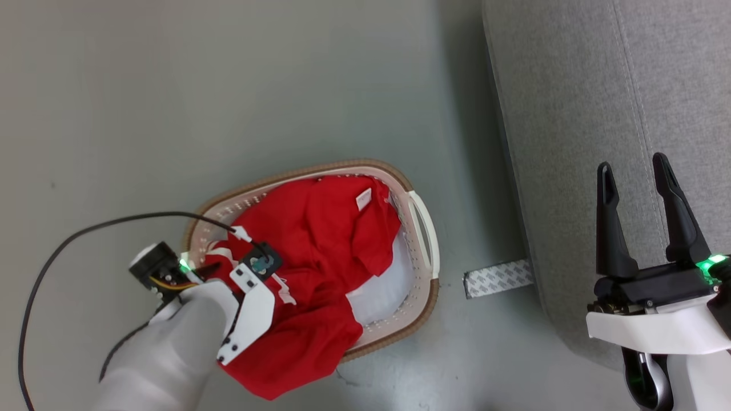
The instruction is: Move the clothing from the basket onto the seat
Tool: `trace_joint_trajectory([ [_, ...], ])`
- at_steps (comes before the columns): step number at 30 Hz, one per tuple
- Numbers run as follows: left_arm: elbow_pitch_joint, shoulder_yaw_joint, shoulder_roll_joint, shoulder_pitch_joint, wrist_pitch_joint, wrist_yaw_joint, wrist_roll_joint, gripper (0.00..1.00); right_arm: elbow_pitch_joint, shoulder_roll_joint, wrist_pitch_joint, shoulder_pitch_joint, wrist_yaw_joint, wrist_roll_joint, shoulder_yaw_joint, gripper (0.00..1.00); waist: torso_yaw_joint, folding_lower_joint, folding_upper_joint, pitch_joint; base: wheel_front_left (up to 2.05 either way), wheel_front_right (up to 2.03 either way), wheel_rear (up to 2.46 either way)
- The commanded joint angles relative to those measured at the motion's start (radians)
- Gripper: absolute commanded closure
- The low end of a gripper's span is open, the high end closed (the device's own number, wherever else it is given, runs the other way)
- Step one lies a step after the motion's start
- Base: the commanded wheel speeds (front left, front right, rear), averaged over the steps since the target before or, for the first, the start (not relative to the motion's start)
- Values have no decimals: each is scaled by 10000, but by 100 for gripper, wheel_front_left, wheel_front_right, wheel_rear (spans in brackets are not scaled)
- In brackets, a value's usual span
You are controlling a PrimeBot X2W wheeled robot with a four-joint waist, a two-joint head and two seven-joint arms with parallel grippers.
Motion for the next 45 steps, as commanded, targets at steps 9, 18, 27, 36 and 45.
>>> trace_joint_trajectory([
  [9, 304, -778, 484, -782, 679, -216, 440, 0, -183, -5, 5, -552, -21, 626, 411, 0, -534, -1, 0, 895, 0, 0, 0],
  [18, 407, -1053, 555, -579, 870, -258, 122, 100, -89, -4, 4, -704, -21, 981, 415, 0, -786, -1, 0, 1332, 0, 0, 0],
  [27, 269, 119, -156, 144, -1039, -230, -1562, 100, 191, -9, 4, -111, -21, 452, -363, 0, -21, -1, 0, -211, 0, 0, 0],
  [36, -219, 269, -743, 892, -2803, -248, -3288, 100, 518, -15, 5, 1003, -21, -443, -1352, 0, 1226, -1, 0, -2797, 0, 0, 0],
  [45, -2180, 75, -880, 1641, -2908, -245, -4655, 100, 667, -15, 5, 2140, -21, -947, -1904, 0, 1988, -1, 0, -4549, 0, 0, 0],
])
